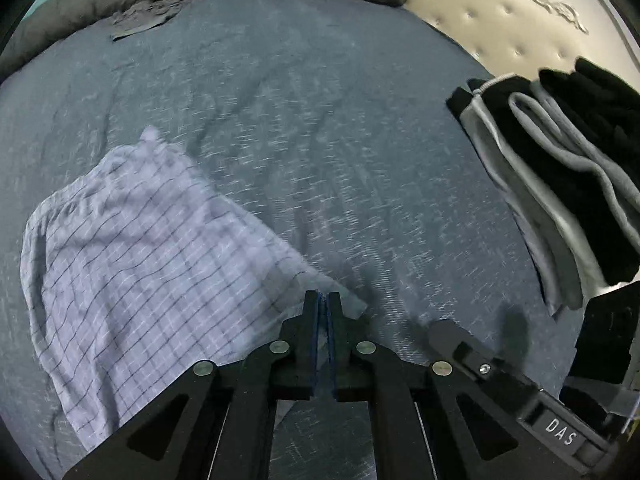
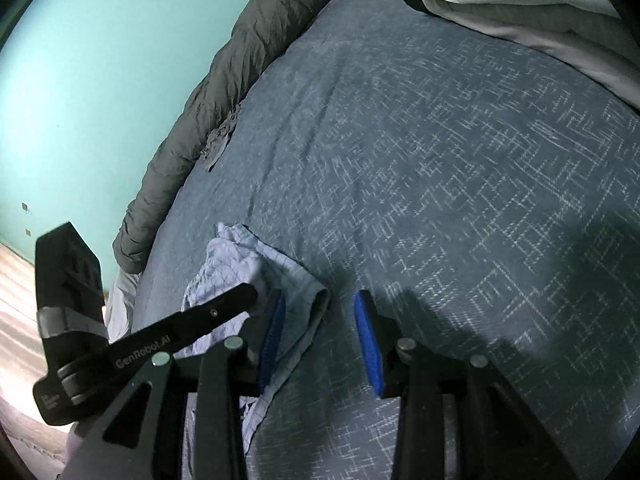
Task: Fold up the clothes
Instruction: 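Press the folded shorts flat with both grippers along the fold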
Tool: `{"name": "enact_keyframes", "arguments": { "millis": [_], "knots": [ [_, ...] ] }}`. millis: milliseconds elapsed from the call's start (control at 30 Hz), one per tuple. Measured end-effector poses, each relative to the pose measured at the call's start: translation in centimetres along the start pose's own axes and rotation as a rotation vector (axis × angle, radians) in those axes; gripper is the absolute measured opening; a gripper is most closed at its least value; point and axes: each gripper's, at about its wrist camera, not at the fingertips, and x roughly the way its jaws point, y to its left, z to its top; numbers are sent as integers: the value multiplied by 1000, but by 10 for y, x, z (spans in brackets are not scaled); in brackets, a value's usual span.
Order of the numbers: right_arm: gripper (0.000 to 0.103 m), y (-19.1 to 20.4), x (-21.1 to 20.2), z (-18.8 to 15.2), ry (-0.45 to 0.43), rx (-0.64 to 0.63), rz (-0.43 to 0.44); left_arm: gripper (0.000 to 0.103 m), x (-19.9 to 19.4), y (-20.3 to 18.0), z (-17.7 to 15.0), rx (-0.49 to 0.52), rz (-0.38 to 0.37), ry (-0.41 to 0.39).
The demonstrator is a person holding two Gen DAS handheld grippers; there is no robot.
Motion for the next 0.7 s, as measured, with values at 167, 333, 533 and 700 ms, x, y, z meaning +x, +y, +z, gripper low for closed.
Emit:
{"name": "enact_keyframes", "arguments": {
  "millis": [167, 333, 533, 700],
  "knots": [
    [36, 11, 5, -2, 11, -23, 30, 38, -48, 36, 11, -60, 7, -108],
    [47, 26, 17, -3, 32, -63, 45, 39, -84, 89, 13, -111, 85, -163],
    [48, 30, 30, 0, 35, -55, 60, 39, -88, 134, 2, -165, 162, -144],
    [48, 41, 37, 5, 17, -94, 67, 39, -73, 159, -11, -187, 173, -117]
  ]
}}
